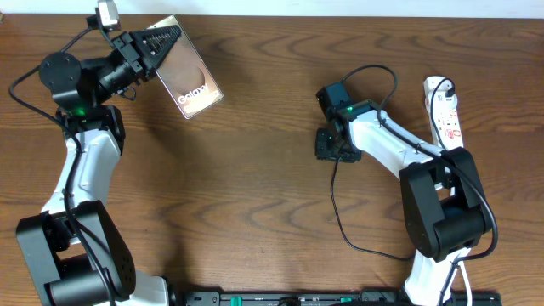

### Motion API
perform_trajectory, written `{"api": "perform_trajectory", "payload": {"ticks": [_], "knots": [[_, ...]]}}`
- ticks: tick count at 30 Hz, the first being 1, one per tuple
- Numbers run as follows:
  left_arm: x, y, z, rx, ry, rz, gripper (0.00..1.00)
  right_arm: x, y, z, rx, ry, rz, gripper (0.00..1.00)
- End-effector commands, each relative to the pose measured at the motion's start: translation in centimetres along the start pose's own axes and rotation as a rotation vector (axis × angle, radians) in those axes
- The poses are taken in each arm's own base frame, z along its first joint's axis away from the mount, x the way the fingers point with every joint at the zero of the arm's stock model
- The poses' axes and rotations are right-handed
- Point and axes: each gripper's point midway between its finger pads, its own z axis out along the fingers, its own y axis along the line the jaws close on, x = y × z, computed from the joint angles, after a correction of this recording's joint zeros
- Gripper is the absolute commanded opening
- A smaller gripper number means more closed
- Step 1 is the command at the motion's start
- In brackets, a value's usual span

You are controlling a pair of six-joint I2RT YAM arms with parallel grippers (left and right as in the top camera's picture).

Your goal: Plug charger to phone and switch on socket

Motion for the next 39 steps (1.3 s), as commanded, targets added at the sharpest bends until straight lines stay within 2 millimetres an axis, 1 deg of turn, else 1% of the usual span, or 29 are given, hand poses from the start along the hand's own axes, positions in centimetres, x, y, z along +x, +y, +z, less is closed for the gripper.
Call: {"api": "perform_trajectory", "payload": {"ticks": [1, 3, 7, 11, 17, 19, 21, 24, 28, 30, 31, 33, 35, 36, 37, 38, 39], "knots": [[-0.1, -1.7, 0.1, 0.022, 0.011, 0.046, 0.07, 2.1, -0.5, 1.8, 0.006, 0.078, 0.008, 0.32], [-0.1, -1.7, 0.1, 0.022, 0.011, 0.046, 0.07, 2.1, -0.5, 1.8, 0.006, 0.078, 0.008, 0.24], [-0.1, -1.7, 0.1, 0.022, 0.011, 0.046, 0.07, 2.1, -0.5, 1.8, 0.005, 0.079, 0.008, 0.15], [-0.1, -1.7, 0.1, 0.022, 0.011, 0.046, 0.07, 2.2, -0.3, 1.8, -0.004, 0.082, 0.008, 0.01], [-0.1, -1.7, 0.1, 0.023, 0.014, 0.046, 0.07, 2.2, -0.1, 1.8, -0.017, 0.083, 0.008, 0.01], [-0.1, -1.7, 0.1, 0.023, 0.014, 0.046, 0.07, 2.3, 0.4, 1.7, -0.042, 0.091, 0.007, 0.01], [-0.1, -1.7, 0.1, 0.023, 0.014, 0.046, 0.08, 2.3, 1.0, 1.7, -0.078, 0.099, -0.007, 0.01], [-0.1, -1.7, 0.1, 0.023, 0.014, 0.046, 0.08, 2.4, 3.9, 1.2, -0.241, 0.112, -0.099, 0.01], [-0.1, -1.7, 0.1, 0.023, 0.014, 0.046, 0.07, 2.7, 8.7, -0.7, -0.538, 0.120, -0.256, 0.01], [-0.1, -1.7, 0.0, 0.022, 0.014, 0.046, 0.07, 3.1, 10.8, -2.3, -0.693, 0.122, -0.327, 0.01], [-0.1, -1.7, 0.1, 0.023, 0.014, 0.046, 0.07, 3.4, 12.4, -3.8, -0.818, 0.119, -0.382, 0.01], [-0.1, -1.7, 0.0, 0.023, 0.013, 0.046, 0.07, 3.6, 13.8, -5.5, -0.949, 0.111, -0.438, 0.01], [-0.1, -1.7, 0.0, 0.023, 0.013, 0.047, 0.07, 3.9, 14.8, -7.1, -1.058, 0.103, -0.481, 0.01], [-0.1, -1.7, 0.0, 0.023, 0.013, 0.047, 0.07, 4.0, 15.6, -8.6, -1.155, 0.093, -0.521, 0.01], [-0.1, -1.7, 0.0, 0.023, 0.013, 0.047, 0.07, 4.1, 16.0, -9.5, -1.208, 0.089, -0.542, 0.01], [-0.1, -1.7, 0.0, 0.022, 0.012, 0.047, 0.08, 4.2, 16.4, -10.8, -1.286, 0.078, -0.578, 0.01], [-0.1, -1.7, 0.0, 0.022, 0.012, 0.047, 0.07, 4.2, 16.6, -11.5, -1.329, 0.072, -0.600, 0.01]]}}
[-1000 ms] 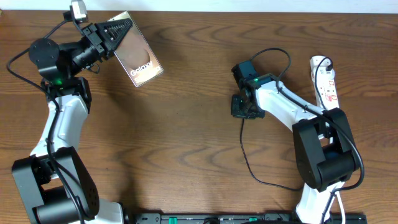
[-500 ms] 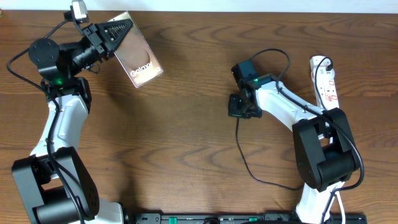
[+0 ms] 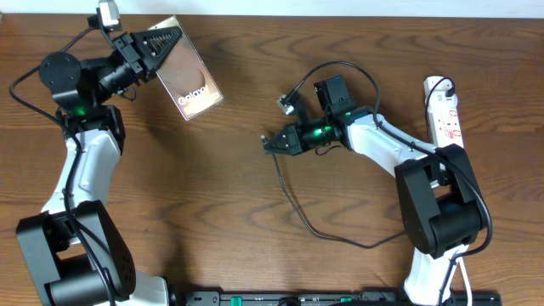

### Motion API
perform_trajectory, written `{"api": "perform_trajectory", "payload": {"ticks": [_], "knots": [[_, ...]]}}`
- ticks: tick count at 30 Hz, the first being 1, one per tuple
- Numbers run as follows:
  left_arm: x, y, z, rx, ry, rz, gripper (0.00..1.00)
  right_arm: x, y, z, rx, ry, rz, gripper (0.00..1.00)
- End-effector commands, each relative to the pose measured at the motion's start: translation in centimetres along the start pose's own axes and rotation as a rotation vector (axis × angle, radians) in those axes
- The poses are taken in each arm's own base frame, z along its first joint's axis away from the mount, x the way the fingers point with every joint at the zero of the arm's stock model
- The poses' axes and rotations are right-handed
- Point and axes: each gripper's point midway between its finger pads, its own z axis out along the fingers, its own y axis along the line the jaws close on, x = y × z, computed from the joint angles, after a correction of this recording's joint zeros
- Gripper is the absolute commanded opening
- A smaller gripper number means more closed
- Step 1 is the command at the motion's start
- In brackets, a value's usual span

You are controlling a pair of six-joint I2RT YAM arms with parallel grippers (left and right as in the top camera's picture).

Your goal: Plug charger to phone and switch on socket

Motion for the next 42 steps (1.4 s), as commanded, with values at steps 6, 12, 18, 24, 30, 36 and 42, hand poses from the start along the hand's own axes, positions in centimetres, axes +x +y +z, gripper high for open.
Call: {"api": "perform_trajectory", "payload": {"ticks": [6, 12, 18, 24, 30, 36, 42], "knots": [[-0.5, -1.6, 0.0, 0.018, -0.011, 0.048, 0.07, -0.3, 7.2, -1.4, -0.433, 0.015, -0.211, 0.01], [-0.6, -1.6, 0.0, 0.017, -0.017, 0.056, 0.07, -0.6, 8.7, -2.0, -0.510, 0.008, -0.295, 0.01], [-1.1, -1.6, 0.0, 0.012, -0.044, 0.060, 0.08, -1.0, 9.7, -2.5, -0.554, 0.012, -0.333, 0.01], [-1.7, -1.5, 0.0, 0.005, -0.077, 0.078, 0.07, -1.3, 10.7, -2.1, -0.566, 0.019, -0.372, 0.01], [-2.0, -1.4, 0.0, 0.001, -0.096, 0.088, 0.07, -1.7, 12.8, -1.4, -0.586, 0.030, -0.440, 0.01], [-1.9, -1.4, 0.0, 0.001, -0.090, 0.095, 0.07, -2.5, 14.3, -1.1, -0.578, 0.018, -0.446, 0.01], [-0.9, -1.7, 0.6, 0.014, -0.051, 0.121, 0.07, -3.4, 14.5, -1.0, -0.554, -0.020, -0.429, 0.01]]}}
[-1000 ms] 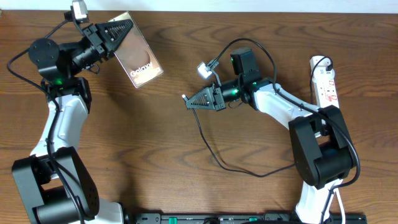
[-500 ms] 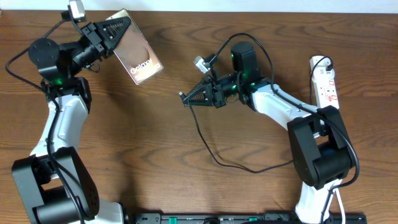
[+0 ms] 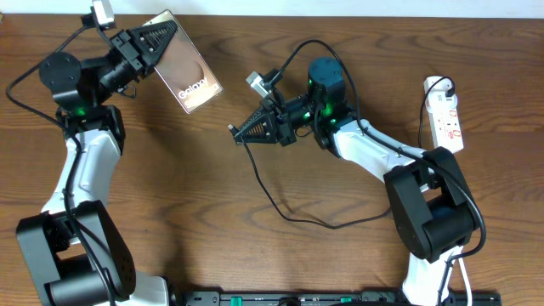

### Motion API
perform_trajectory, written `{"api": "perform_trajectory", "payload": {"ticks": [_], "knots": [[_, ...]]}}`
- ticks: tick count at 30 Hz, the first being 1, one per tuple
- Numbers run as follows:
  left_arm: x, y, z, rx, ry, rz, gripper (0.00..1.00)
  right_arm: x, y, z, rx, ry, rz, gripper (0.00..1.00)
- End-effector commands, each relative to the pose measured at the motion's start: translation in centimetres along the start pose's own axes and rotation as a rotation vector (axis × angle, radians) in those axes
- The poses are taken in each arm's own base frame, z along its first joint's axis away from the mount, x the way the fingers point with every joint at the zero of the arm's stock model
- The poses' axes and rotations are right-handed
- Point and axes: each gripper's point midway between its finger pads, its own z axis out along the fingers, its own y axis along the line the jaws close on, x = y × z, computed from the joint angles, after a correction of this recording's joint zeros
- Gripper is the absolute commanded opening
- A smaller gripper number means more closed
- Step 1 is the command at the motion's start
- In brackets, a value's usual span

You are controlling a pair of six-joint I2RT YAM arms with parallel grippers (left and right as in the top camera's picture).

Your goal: Plug charger to phone and switch on socket

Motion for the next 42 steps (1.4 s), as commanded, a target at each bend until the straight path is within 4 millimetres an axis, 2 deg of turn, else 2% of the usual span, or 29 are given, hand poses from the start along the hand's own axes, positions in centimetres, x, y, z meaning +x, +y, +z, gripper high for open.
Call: {"api": "perform_trajectory", "payload": {"ticks": [1, 9, 16, 27, 42], "knots": [[0.4, -2.0, 0.7, 0.035, 0.024, 0.072, 0.07, -0.4, -0.8, 0.2, 0.032, -0.029, 0.077, 0.01], [1.2, -2.3, 1.5, 0.049, 0.046, 0.090, 0.07, -1.6, -2.0, 0.1, 0.102, -0.096, 0.091, 0.01], [1.2, -2.3, 1.5, 0.048, 0.045, 0.089, 0.07, -2.6, -1.0, 0.2, 0.085, -0.108, 0.023, 0.01], [1.7, -2.5, 1.9, 0.056, 0.058, 0.088, 0.07, -2.5, -0.5, 1.2, 0.068, -0.099, 0.015, 0.01], [2.2, -2.6, 2.3, 0.063, 0.071, 0.088, 0.07, -2.8, -0.7, 1.1, 0.083, -0.117, 0.009, 0.01]]}}
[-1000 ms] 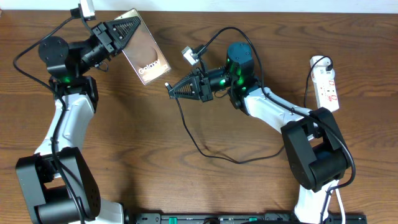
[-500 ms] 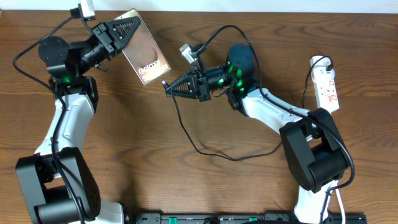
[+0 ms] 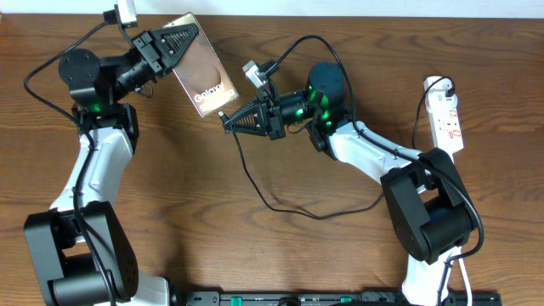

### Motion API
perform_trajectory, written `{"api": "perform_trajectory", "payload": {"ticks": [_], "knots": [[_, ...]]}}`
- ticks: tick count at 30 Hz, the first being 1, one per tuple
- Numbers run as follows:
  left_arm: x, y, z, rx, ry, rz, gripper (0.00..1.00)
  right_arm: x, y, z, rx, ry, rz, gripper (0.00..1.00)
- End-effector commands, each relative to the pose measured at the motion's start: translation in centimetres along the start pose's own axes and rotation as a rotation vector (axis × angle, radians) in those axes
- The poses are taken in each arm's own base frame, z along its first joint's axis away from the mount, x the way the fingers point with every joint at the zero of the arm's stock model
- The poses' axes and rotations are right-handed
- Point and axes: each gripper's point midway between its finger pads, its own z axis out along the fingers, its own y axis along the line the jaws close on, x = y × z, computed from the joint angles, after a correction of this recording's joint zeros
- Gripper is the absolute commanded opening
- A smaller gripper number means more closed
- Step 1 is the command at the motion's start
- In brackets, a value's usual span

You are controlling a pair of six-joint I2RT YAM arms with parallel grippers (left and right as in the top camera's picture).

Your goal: Plug charger to phone and switch on socket

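Observation:
A rose-gold Galaxy phone point(image 3: 206, 76) is held tilted above the table at the upper left, with my left gripper point(image 3: 177, 41) shut on its top edge. My right gripper point(image 3: 231, 120) is shut on the plug end of a black charger cable point(image 3: 280, 200). Its tip sits just right of the phone's lower corner, nearly touching it. Whether the plug is seated in the port cannot be told. The cable loops down over the table and back toward the white power strip point(image 3: 445, 112) at the far right.
A wooden table point(image 3: 255, 255) carries everything. A black rail point(image 3: 340, 298) runs along the front edge. The right arm's base point(image 3: 429, 221) stands at the lower right, the left arm's base point(image 3: 76, 263) at the lower left.
The left gripper has brought the phone to the right and slightly down. The right gripper has shifted a little left and up, so the cable tip now meets the phone's lower corner.
At first the left gripper held the phone at the upper left while the right gripper was down on the table by the cable. Then the right gripper held the cable end lifted mid-table, then further left. Now phone and cable tip have come together.

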Motion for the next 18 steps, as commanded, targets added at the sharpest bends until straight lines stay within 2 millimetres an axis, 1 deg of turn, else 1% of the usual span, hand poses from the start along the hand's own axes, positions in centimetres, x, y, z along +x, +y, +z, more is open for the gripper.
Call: {"api": "perform_trajectory", "payload": {"ticks": [1, 11, 18], "knots": [[-0.40, -1.66, 0.07, 0.024, 0.001, 0.049, 0.07, -0.12, -0.53, 0.10, 0.013, -0.014, 0.008, 0.01], [-0.22, -1.71, 0.07, 0.027, 0.011, 0.049, 0.08, -0.49, -0.86, 0.01, 0.031, -0.035, 0.009, 0.01], [-0.14, -1.72, 0.07, 0.028, 0.015, 0.049, 0.07, -0.78, -1.15, -0.61, 0.043, -0.047, 0.020, 0.01]]}}
